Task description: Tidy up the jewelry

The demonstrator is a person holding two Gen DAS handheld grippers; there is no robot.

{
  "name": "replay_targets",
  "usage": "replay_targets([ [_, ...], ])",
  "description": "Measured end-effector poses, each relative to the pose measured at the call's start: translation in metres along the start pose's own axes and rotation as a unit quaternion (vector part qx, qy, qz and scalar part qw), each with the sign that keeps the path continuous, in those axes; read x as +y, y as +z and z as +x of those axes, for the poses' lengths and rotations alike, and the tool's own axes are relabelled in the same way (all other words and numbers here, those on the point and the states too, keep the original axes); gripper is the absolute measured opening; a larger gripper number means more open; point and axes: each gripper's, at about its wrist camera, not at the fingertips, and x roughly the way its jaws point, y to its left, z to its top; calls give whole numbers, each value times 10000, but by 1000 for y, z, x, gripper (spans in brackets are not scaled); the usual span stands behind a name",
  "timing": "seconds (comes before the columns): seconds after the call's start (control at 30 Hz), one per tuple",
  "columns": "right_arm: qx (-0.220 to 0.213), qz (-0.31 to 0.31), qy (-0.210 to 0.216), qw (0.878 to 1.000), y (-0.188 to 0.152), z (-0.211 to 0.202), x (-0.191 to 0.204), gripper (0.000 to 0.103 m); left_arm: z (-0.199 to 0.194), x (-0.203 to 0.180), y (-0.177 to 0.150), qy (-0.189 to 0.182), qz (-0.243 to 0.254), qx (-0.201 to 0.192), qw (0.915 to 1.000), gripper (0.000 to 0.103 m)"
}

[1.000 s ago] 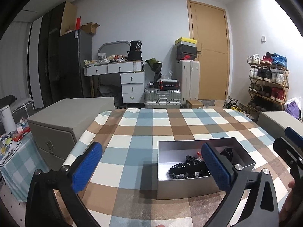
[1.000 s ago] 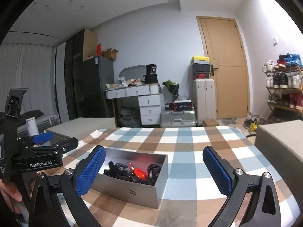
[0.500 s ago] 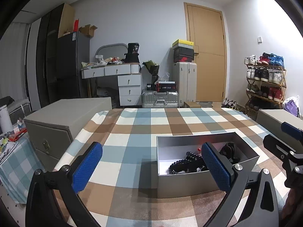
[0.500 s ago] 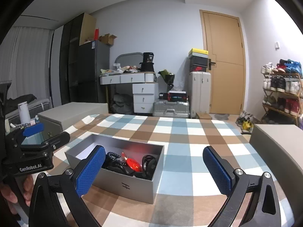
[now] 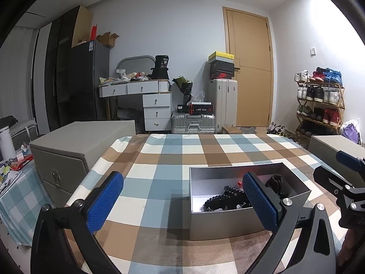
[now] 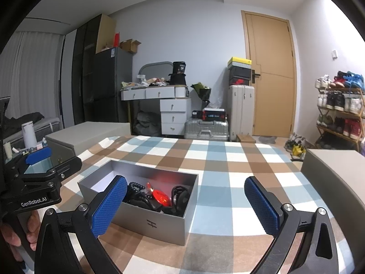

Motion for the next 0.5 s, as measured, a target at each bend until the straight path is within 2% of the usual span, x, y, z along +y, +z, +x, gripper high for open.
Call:
replay_targets([
  [0.5,23,19,8,10000,0,1,-2,103,0,0,0,-2,2,3,10000,102],
])
